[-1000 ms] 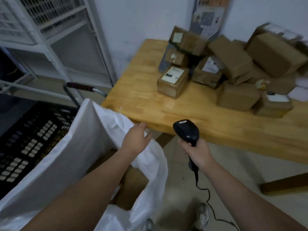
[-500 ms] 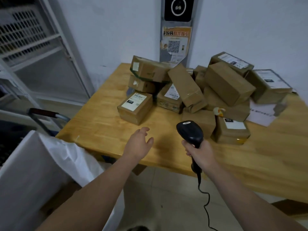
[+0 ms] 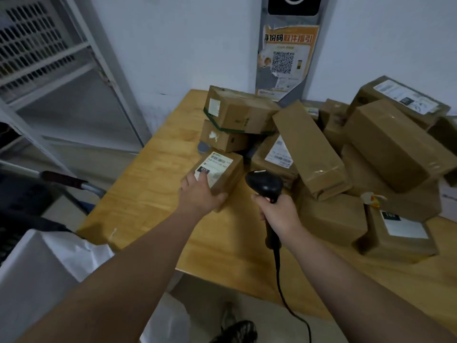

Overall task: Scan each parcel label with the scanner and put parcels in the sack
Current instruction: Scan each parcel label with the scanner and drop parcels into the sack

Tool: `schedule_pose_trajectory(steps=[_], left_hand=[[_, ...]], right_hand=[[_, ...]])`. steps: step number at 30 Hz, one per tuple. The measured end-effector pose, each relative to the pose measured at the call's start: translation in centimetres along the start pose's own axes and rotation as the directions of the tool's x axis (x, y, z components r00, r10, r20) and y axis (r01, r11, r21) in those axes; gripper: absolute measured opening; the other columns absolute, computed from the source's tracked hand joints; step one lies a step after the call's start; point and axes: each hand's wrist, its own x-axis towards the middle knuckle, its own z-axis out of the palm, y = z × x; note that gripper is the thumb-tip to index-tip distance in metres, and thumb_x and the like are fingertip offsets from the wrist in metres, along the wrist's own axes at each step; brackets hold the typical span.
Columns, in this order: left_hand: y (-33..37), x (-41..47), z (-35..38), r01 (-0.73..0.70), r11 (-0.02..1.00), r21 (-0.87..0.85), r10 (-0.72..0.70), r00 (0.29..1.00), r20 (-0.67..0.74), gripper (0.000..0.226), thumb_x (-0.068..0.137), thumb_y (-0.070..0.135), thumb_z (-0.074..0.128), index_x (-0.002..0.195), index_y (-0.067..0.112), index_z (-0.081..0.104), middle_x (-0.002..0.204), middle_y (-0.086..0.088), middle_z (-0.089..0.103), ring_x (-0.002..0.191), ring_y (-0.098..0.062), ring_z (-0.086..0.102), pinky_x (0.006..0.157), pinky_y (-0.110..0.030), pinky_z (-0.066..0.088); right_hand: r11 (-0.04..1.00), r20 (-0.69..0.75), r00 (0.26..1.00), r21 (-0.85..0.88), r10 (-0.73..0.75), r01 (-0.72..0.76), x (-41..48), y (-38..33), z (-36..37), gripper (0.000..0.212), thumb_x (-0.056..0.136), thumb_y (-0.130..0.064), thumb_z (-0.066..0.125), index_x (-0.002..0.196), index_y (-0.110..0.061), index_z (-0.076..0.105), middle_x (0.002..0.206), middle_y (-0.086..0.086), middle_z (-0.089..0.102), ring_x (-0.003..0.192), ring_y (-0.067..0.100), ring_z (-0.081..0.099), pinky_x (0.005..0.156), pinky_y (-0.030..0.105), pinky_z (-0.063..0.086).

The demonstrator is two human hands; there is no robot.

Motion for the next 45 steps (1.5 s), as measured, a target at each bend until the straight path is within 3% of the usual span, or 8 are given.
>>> schedule_pose_trajectory(steps=[6,11,16,21,32,37,40,45], left_hand=[[-1.3,6.2,0.5,0.008,0.979,0.204,-0.053,0.974,0.218,0.127,0.066,0.079,0.062,0.153,0.020,-0.008,0.158,-0.024,0.003,0.145,-0.041,0.007,0.117,-0.050,0.013],[-2.1,6.6,1.0,-0.065,0.975,0.212,0.009,0.966,0.257,0.118,0.068,0.077,0.061,0.153,0.032,-0.006,0.155,-0.019,0.009,0.139,-0.039,0.020,0.106,-0.051,0.031],[-2.9,2.8,1.8,0.016,0.993,-0.113,0.006,0.981,0.192,0.107,0.067,0.070,0.067,0.150,0.036,0.009,0.145,-0.013,0.026,0.131,-0.036,0.029,0.104,-0.050,0.034],[-2.6,0.1,2.6,0.232,0.760,-0.607,-0.050,0.952,0.302,0.122,0.046,0.076,0.065,0.151,0.040,0.015,0.139,-0.004,0.029,0.130,-0.028,0.033,0.108,-0.048,0.037],[-0.9,-2.0,4.1,0.091,0.683,-0.724,0.077,0.978,0.196,0.129,0.059,0.070,0.076,0.154,0.025,0.001,0.135,0.008,0.019,0.130,-0.010,0.023,0.107,-0.032,0.031],[-1.4,-1.2,3.4,0.111,0.462,-0.880,0.069,0.985,0.160,0.063,0.077,0.060,0.067,0.125,0.035,0.037,0.131,-0.001,0.042,0.118,-0.017,0.051,0.089,-0.036,0.053],[-1.6,-0.7,2.2,0.262,0.266,-0.928,0.007,0.962,0.274,0.018,0.095,0.043,0.053,0.106,0.031,0.046,0.110,0.001,0.065,0.094,-0.014,0.061,0.069,-0.030,0.048],[-3.4,0.6,0.5,0.486,0.183,-0.854,0.240,0.821,0.519,0.067,0.067,0.045,0.074,0.124,0.015,0.056,0.120,-0.014,0.065,0.109,-0.029,0.058,0.093,-0.044,0.046]], right_hand=[[0.992,-0.016,0.997,0.102,0.077,-0.075,4.2,-1.3,2.8,0.013,0.084,-0.023,0.071,0.092,-0.017,0.062,0.070,0.000,0.057,0.069,0.016,0.057,0.064,0.028,0.044],[0.972,0.000,0.987,0.173,0.163,-0.160,5.9,-0.6,3.7,0.033,0.082,-0.024,0.075,0.109,-0.022,0.056,0.094,0.001,0.062,0.088,0.019,0.058,0.084,0.036,0.046],[0.969,-0.038,0.985,0.190,0.170,-0.160,5.7,0.4,3.8,0.052,0.078,-0.036,0.078,0.119,-0.017,0.053,0.106,0.002,0.062,0.100,0.024,0.058,0.092,0.045,0.049],[0.957,-0.023,0.999,0.287,0.043,-0.035,4.3,0.4,2.9,0.050,0.078,-0.030,0.078,0.119,-0.025,0.050,0.113,-0.006,0.062,0.108,0.017,0.061,0.078,0.032,0.057],[0.973,-0.062,0.996,0.218,-0.063,0.076,3.2,-0.1,2.4,0.085,0.069,-0.030,0.085,0.140,-0.018,0.041,0.125,-0.004,0.060,0.113,0.014,0.058,0.092,0.034,0.051],[0.955,-0.021,0.998,0.290,-0.058,0.062,3.2,-0.6,1.3,0.073,0.072,-0.025,0.083,0.133,-0.019,0.043,0.114,-0.008,0.062,0.094,0.003,0.060,0.072,0.016,0.049],[0.948,0.032,0.999,0.317,-0.033,0.021,3.3,-0.4,0.6,0.067,0.070,-0.027,0.083,0.127,-0.022,0.048,0.110,-0.008,0.066,0.097,0.007,0.064,0.077,0.024,0.053],[0.941,0.164,0.978,0.331,-0.129,0.068,2.8,0.4,-0.7,0.060,0.070,-0.027,0.076,0.126,-0.016,0.058,0.110,0.000,0.073,0.103,0.015,0.070,0.083,0.032,0.058]])
